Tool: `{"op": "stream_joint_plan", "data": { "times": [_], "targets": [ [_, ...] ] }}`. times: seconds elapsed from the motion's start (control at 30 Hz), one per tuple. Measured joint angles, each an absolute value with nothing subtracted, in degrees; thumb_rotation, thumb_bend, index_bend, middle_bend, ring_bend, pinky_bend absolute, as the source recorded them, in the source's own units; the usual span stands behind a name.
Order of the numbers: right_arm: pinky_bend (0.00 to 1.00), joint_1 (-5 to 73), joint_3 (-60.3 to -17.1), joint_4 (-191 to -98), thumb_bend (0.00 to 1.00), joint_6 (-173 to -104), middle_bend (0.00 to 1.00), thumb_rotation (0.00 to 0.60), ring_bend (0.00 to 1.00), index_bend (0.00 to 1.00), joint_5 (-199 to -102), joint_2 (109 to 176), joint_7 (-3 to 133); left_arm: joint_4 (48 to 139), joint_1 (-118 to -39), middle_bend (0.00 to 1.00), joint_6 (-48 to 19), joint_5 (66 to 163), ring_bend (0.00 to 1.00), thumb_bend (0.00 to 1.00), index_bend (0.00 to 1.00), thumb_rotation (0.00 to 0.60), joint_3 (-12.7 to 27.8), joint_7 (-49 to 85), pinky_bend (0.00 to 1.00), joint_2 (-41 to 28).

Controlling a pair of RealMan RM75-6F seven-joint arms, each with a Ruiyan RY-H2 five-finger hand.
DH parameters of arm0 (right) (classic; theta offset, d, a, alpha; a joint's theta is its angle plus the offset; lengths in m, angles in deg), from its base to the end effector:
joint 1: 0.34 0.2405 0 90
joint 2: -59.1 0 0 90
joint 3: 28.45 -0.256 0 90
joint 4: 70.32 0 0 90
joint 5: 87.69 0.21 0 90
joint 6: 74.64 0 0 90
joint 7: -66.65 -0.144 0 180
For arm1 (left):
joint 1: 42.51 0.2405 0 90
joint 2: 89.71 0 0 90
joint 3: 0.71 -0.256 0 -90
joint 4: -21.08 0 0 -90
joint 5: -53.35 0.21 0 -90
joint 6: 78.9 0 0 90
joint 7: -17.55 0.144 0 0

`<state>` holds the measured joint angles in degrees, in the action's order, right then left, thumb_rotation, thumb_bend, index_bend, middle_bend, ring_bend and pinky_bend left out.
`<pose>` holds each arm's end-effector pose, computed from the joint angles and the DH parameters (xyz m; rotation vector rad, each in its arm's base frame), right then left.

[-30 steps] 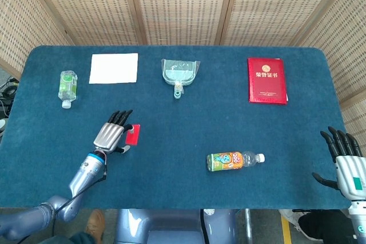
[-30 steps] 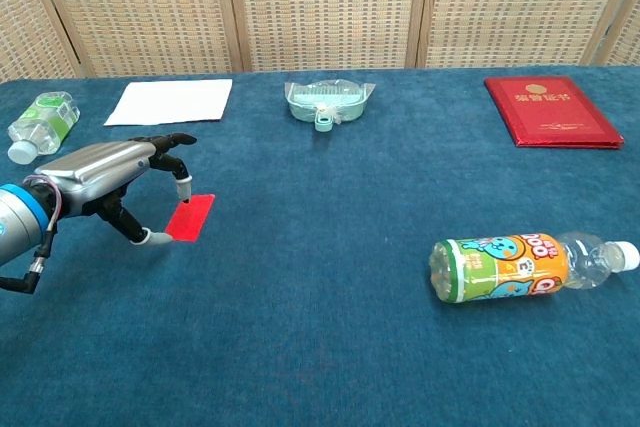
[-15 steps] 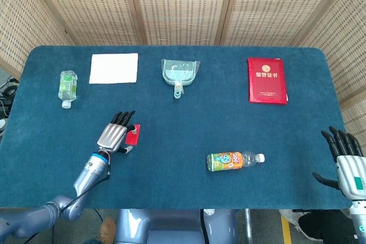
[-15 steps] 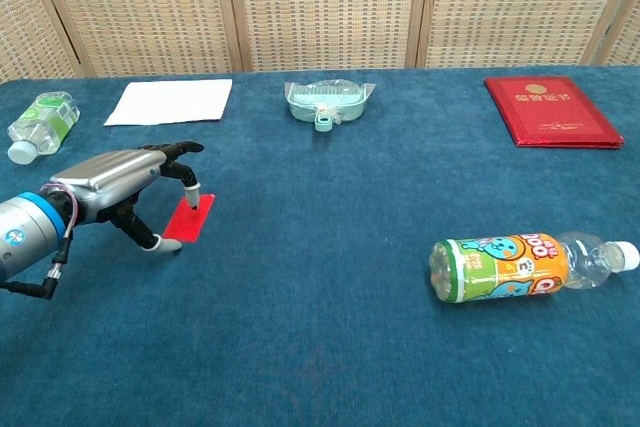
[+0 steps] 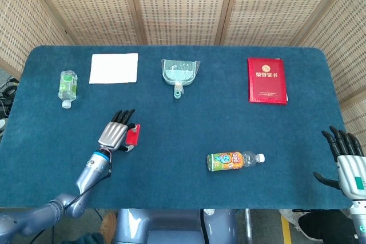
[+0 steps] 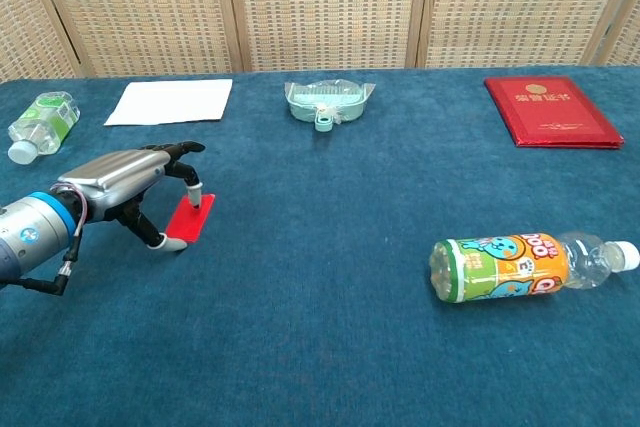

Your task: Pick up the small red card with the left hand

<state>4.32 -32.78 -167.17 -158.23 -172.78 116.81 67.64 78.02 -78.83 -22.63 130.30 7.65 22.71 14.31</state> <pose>-0.3045 -0.1846 0.1880 1.3892 -0.8713 0.8659 -0.2127 0.3408 -0.0680 -1.8022 -0.9494 -0.9068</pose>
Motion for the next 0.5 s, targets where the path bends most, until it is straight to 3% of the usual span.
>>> {"op": "stream_joint_plan", "data": {
  "times": [0.27,0.5],
  "targets": [
    [0.00,4.3,-32.7,-167.3,0.00,-158.3,0.00,0.600,0.00,0.08,-172.8,116.8,67.6,77.9,-80.6,0.00,-22.7,129.4,0.00,0.22,0.44,0.600,10.1,22.8,0.00,13.4],
    [0.00,4.2,-32.6,-167.3,0.00,-158.4,0.00,0.600,0.00,0.08,-172.9,116.7,67.5,83.4,-80.4,0.00,-20.8,129.1,0.00,0.22,0.43,0.600,11.2,22.8,0.00,9.8]
  ]
}}
